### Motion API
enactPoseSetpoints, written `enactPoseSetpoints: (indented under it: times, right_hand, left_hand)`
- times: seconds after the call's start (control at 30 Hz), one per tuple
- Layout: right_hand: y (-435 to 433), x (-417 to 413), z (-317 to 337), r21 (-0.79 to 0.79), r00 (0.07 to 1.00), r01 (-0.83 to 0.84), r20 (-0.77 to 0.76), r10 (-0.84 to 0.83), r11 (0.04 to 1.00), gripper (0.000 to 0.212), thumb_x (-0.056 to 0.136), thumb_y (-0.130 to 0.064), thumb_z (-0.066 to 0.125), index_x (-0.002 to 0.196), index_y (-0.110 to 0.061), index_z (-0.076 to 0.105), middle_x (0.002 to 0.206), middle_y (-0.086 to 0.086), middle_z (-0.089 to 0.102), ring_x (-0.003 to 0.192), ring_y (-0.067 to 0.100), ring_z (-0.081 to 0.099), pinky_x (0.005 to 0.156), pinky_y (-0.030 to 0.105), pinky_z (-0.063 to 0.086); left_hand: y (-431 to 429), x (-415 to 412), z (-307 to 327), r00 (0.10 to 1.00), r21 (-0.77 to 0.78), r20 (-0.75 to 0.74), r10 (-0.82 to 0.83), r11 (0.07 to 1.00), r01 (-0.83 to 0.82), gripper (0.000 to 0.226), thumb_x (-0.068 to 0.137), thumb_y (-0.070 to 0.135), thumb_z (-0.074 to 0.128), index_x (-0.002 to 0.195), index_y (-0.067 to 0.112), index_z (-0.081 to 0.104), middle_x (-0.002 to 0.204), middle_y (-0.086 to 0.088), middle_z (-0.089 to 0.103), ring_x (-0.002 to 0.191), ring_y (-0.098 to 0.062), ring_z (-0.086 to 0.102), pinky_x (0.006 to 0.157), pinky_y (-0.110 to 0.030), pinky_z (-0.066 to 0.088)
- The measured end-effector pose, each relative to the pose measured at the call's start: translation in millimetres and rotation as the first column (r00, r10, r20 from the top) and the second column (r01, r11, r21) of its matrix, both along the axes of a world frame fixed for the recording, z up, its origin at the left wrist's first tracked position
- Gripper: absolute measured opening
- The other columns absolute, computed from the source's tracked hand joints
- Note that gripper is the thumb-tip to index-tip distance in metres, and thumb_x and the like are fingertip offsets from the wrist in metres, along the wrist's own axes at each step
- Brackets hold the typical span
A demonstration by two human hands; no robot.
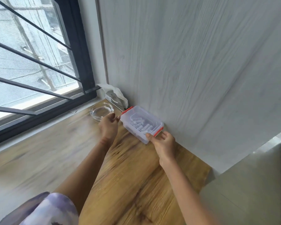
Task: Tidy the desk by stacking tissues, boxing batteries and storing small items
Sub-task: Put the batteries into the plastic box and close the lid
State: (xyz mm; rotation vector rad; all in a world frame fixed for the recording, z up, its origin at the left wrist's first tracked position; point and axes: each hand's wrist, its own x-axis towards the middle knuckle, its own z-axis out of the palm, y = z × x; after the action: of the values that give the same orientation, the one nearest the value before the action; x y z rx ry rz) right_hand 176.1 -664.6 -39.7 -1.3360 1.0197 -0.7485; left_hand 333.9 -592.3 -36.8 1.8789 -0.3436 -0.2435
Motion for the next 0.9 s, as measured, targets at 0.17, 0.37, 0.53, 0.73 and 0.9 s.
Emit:
enactPoseSetpoints:
  times: [0.17, 0.37, 0.53, 0.73, 0.9]
  right_hand:
    - [24.7, -1.7, 13.2, -0.148, 0.993, -0.008, -0.116, -0.009, 0.989, 0.059, 0.07, -0.019, 0.08, 0.12, -0.008, 0.051, 0.115, 0.004, 0.061, 0.092, 0.011, 0.056, 0.079, 0.022, 0.046]
    - [88.5, -11.4, 35.4, -0.31, 0.978, -0.134, -0.192, 0.076, 0.941, 0.067, 0.073, -0.023, 0.077, 0.129, -0.006, 0.043, 0.115, 0.006, 0.057, 0.104, 0.02, 0.055, 0.087, 0.024, 0.043]
    - [165.4, -37.4, 48.5, -0.35, 0.962, -0.239, -0.208, 0.174, 0.906, 0.065, 0.076, -0.024, 0.074, 0.13, -0.006, 0.043, 0.132, 0.01, 0.05, 0.122, 0.022, 0.045, 0.094, 0.021, 0.034]
    - [281.5, -89.8, 53.3, -0.315, 0.924, -0.374, -0.21, 0.32, 0.873, 0.058, 0.079, -0.022, 0.071, 0.128, -0.006, 0.045, 0.132, 0.014, 0.05, 0.123, 0.024, 0.045, 0.095, 0.027, 0.037]
    - [376.6, -146.7, 49.5, -0.192, 0.848, -0.527, -0.184, 0.497, 0.828, 0.054, 0.085, -0.021, 0.066, 0.132, -0.008, 0.042, 0.135, 0.01, 0.046, 0.125, 0.021, 0.042, 0.093, 0.023, 0.037]
  left_hand:
    - [43.3, -32.6, 10.1, 0.997, 0.007, 0.08, -0.015, 1.0, 0.015, 0.029, 0.09, 0.016, 0.058, 0.115, 0.003, 0.063, 0.113, -0.008, 0.067, 0.102, -0.015, 0.06, 0.084, -0.02, 0.038]
    - [113.6, -74.1, 25.1, 0.998, -0.069, 0.058, 0.004, 0.998, 0.0, 0.029, 0.091, 0.014, 0.055, 0.119, 0.005, 0.061, 0.115, -0.008, 0.066, 0.096, -0.007, 0.058, 0.086, -0.018, 0.041]
    - [196.9, -114.4, 34.1, 0.996, -0.081, 0.064, 0.064, 0.995, -0.059, 0.026, 0.091, 0.013, 0.054, 0.115, 0.006, 0.064, 0.111, -0.007, 0.068, 0.096, -0.008, 0.058, 0.088, -0.02, 0.044]
    - [323.2, -177.1, 37.8, 0.984, -0.075, 0.069, 0.162, 0.985, -0.157, 0.022, 0.091, 0.012, 0.054, 0.108, 0.009, 0.068, 0.103, -0.003, 0.069, 0.093, -0.008, 0.06, 0.083, -0.021, 0.045]
    - [426.3, -236.1, 28.7, 0.958, -0.087, -0.023, 0.285, 0.954, -0.286, 0.023, 0.09, 0.01, 0.054, 0.108, 0.009, 0.068, 0.104, -0.006, 0.07, 0.095, -0.013, 0.062, 0.091, -0.031, 0.049]
